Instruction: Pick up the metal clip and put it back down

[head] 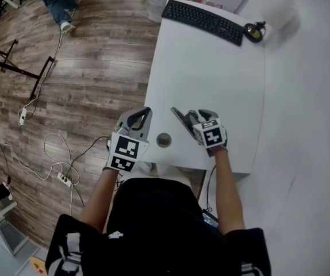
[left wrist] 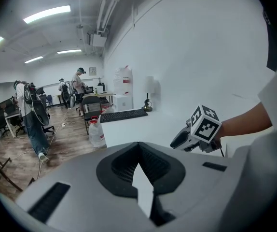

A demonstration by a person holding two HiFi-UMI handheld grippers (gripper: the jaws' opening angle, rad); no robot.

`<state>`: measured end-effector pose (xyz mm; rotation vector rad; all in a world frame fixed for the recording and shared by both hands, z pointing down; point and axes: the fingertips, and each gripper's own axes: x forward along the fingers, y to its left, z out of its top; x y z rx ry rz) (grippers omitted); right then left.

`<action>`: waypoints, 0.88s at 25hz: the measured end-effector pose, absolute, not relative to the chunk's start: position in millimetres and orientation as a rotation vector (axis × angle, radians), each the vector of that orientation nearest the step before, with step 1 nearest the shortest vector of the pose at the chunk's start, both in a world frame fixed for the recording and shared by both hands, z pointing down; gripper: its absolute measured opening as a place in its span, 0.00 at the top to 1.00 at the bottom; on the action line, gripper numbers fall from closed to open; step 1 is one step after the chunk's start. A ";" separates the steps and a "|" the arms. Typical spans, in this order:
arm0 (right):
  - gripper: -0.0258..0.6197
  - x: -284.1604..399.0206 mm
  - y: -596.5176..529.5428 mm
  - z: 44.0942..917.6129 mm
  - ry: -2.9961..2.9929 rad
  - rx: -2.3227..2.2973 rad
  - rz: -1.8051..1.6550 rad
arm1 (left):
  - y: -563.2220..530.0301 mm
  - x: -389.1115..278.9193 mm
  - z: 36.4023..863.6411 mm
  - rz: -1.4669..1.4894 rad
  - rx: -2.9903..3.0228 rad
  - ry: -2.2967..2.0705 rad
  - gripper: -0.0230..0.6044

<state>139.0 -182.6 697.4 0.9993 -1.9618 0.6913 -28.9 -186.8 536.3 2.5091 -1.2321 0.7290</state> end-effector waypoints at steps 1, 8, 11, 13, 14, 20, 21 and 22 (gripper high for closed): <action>0.72 138.7 -183.5 690.8 -1.966 1.015 0.683 | -186.5 -28.9 533.4 0.725 2.517 -1.229 0.92; 0.82 142.0 -190.1 651.7 -2.004 1.168 0.613 | -185.6 -29.1 520.0 0.699 2.567 -1.215 0.92; 0.85 140.8 -192.4 627.7 -2.026 1.226 0.575 | -186.0 -27.5 512.3 0.687 2.594 -1.202 0.92; 0.87 139.9 -195.5 607.4 -2.047 1.277 0.552 | -186.4 -25.2 506.2 0.676 2.615 -1.189 0.92; 0.88 138.4 -197.2 596.4 -2.063 1.299 0.535 | -186.5 -23.9 503.1 0.668 2.625 -1.183 0.92; 0.91 128.1 -194.4 542.0 -2.134 1.378 0.428 | -187.6 -18.2 484.7 0.633 2.686 -1.159 0.92; 0.91 127.7 -194.2 531.1 -2.146 1.398 0.406 | -188.4 -16.7 480.8 0.626 2.696 -1.157 0.92; 0.91 127.3 -194.0 520.2 -2.159 1.417 0.382 | -189.3 -15.2 476.7 0.618 2.708 -1.156 0.92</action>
